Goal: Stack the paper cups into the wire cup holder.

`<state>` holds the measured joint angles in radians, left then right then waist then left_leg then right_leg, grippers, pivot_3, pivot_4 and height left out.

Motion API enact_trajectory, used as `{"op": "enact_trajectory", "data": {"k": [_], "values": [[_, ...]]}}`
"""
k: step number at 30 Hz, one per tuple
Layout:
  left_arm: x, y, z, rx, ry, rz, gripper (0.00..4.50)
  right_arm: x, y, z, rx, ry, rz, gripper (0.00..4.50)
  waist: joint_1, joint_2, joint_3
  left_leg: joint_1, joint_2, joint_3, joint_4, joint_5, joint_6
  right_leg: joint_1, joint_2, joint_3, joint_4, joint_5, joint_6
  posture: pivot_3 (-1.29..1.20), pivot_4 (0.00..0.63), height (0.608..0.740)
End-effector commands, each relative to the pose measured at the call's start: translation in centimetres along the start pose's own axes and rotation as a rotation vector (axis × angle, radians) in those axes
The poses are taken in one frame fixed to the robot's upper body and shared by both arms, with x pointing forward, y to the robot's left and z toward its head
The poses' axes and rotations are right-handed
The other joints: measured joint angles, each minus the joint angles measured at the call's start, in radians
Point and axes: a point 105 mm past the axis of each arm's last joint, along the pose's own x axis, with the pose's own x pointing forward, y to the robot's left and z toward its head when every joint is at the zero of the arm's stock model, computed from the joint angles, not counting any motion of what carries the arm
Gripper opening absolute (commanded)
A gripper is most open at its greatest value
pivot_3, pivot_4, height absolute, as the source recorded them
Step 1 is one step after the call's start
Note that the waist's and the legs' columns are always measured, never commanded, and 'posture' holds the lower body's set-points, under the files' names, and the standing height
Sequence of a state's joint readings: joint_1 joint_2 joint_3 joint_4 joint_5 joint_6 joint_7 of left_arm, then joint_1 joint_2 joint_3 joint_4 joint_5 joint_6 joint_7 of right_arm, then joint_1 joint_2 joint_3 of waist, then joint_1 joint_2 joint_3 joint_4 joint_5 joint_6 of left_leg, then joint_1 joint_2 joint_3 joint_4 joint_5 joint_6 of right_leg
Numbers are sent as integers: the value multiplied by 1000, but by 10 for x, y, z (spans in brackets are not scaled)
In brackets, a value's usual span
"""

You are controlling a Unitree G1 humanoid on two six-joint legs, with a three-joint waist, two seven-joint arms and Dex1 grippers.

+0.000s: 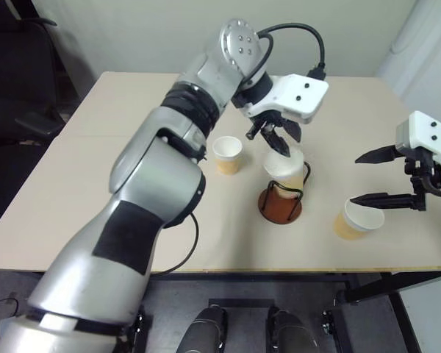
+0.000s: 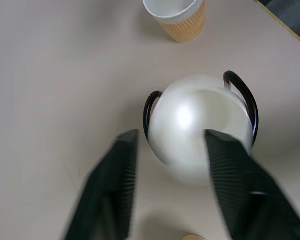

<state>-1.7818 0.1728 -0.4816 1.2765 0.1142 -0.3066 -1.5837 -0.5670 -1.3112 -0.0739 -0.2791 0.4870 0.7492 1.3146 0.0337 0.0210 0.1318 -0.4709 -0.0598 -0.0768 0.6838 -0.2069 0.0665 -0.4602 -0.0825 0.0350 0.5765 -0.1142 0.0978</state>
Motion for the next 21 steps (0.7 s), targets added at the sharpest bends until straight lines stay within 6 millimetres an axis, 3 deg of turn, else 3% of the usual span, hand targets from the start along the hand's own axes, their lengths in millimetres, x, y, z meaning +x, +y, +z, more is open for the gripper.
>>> {"op": "enact_trajectory", "data": {"k": [1, 4, 12, 21], "values": [[-4, 1, 9, 37, -21, -11, 3433, -12, -3, 11, -45, -15, -46, 4500, 0, 0, 0, 0, 0, 0, 0, 0, 0, 0, 0, 0, 0, 0, 0, 0, 150, 740], [-4, 2, 11, 41, -24, -9, 4472, -12, -4, 11, -46, -15, -48, 4500, 0, 0, 0, 0, 0, 0, 0, 0, 0, 0, 0, 0, 0, 0, 1, 0, 150, 740], [-12, 11, 16, -16, -131, 94, 4491, -11, -5, 11, -49, -14, -59, 4500, 0, 0, 0, 0, 0, 0, 0, 0, 0, 0, 0, 0, 0, 2, 3, 0, 150, 740], [-73, -3, -23, -290, -384, 280, 4491, 9, 8, 5, 11, -40, -56, 4500, -7, 2, -1, 3, 1, 2, 0, 1, -1, -1, 1, 0, 4, 0, 9, 0, 150, 740]]}}
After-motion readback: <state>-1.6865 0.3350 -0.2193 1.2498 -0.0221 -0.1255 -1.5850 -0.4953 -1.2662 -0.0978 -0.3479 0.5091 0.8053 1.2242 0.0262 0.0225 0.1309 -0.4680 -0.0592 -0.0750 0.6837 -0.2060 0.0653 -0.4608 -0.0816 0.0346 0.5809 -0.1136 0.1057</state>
